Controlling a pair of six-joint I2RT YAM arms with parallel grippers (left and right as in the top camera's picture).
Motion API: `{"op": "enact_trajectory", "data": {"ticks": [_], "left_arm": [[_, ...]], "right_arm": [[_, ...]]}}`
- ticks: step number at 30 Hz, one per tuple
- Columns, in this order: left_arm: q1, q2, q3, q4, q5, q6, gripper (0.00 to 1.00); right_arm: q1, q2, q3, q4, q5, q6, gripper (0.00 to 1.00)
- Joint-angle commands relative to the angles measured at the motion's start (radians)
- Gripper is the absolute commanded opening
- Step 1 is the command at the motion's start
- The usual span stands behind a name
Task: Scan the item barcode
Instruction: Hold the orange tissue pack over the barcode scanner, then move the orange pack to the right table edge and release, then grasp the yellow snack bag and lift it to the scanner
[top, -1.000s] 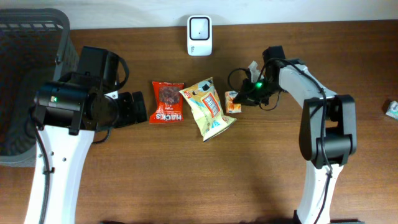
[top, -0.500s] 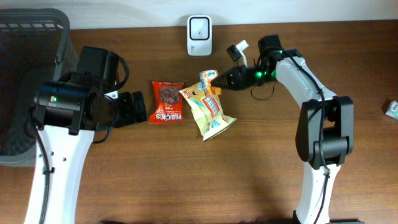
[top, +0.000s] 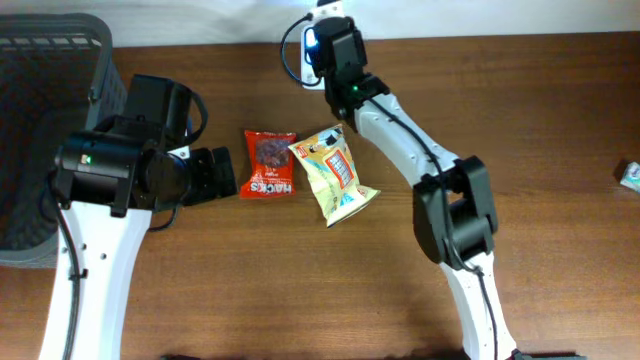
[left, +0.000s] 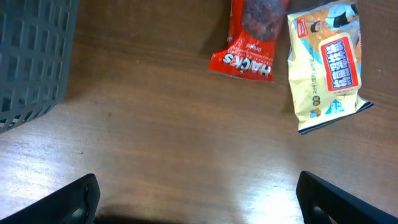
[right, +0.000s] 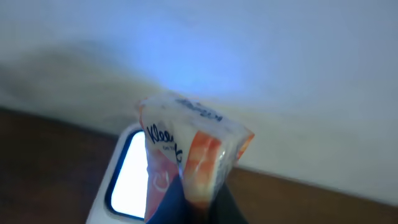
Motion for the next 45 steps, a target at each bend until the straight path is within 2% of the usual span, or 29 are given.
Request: {"op": "enact_trajectory", "data": {"ticks": [1,4,8,10,12,14,19,21,24,27,28,29,30,31,32,36,39,40,41,42,44,45], "left_arm": [[0.002,-0.004,0.005,0.002,-0.011,-0.009,0.99],[0.002,-0.004,0.005,0.002,-0.011,-0.009,0.99],[0.002,-0.004,0.005,0.002,-0.011,-0.009,0.99],[0.002,-0.004,0.005,0.002,-0.011,-0.009,0.99],[0.002,-0.004,0.005,0.002,-0.011,-0.009,0.99],[0.002,-0.004,0.005,0.002,-0.011,-0.009,0.99],[0.002,-0.004,0.005,0.002,-0.011,-0.009,0.99],[0.002,-0.004,0.005,0.002,-0.011,-0.009,0.99],[0.002,-0.004,0.005,0.002,-0.011,-0.009,0.99],[0.002,-0.004,0.005,0.002,-0.011,-0.009,0.99],[0.002,-0.004,0.005,0.002,-0.011,-0.009,0.99],[0.002,-0.004,0.005,0.002,-0.011,-0.009,0.99],[0.002,-0.004,0.005,0.002,-0.011,-0.009,0.99],[0.002,-0.004,0.005,0.002,-0.011,-0.009,0.99],[0.002,-0.004,0.005,0.002,-0.011,-0.009,0.99],[0.002,-0.004,0.005,0.002,-0.011,-0.009,0.99],[0.002,-0.004,0.005,0.002,-0.011,-0.009,0.99],[0.002,-0.004,0.005,0.002,-0.011,-0.009,0.99],[0.002,-0.004,0.005,0.002,-0.011,-0.009,0.99],[0.002,-0.004,0.005,0.002,-0.011,-0.009,0.99],[0.002,-0.004,0.005,0.002,-0.011,-0.009,0.99],[0.002,-0.004,0.005,0.002,-0.011,-0.009,0.99]], "right_arm": [[0.001,0.06,0.01,0.065,0.011,-0.233,0.04],[0.0,0.061,0.01,0.048,-0.046,-0.239,0.04],[-0.011,0.024,0.011,0.022,0.016,-0.121,0.04],[-0.064,-0.055,0.012,-0.074,0.017,-0.058,0.04],[-0.185,-0.147,0.012,-0.248,0.023,0.125,0.04],[-0.325,-0.196,0.012,-0.422,0.021,0.238,0.04],[-0.694,-0.182,0.011,-0.787,-0.022,0.256,0.04],[-0.837,-0.154,0.003,-0.853,-0.105,0.256,0.04],[-0.993,-0.121,-0.024,-0.858,-0.243,0.256,0.04],[-1.077,-0.102,-0.052,-0.835,-0.242,0.256,0.04],[-1.099,-0.091,-0.052,-0.831,-0.246,0.256,0.09],[-1.11,-0.083,-0.052,-0.827,-0.264,0.256,0.4],[-1.114,-0.076,-0.052,-0.827,-0.266,0.256,0.77],[-1.114,-0.071,-0.052,-0.827,-0.266,0.256,0.95],[-1.113,-0.069,-0.052,-0.832,-0.266,0.256,0.99],[-1.111,-0.137,-0.05,-0.873,-0.27,0.289,0.99],[-1.102,-0.321,-0.042,-0.958,-0.606,0.334,0.98],[-1.094,-0.374,-0.042,-0.985,-0.798,0.327,0.99],[-1.083,-0.401,-0.042,-1.012,-0.951,0.26,0.99],[-1.056,-0.417,-0.042,-1.071,-1.139,0.127,0.99],[-0.99,-0.413,-0.046,-1.207,-1.27,-0.069,0.99],[-0.92,-0.412,-0.058,-1.297,-1.263,-0.174,0.99]]}}
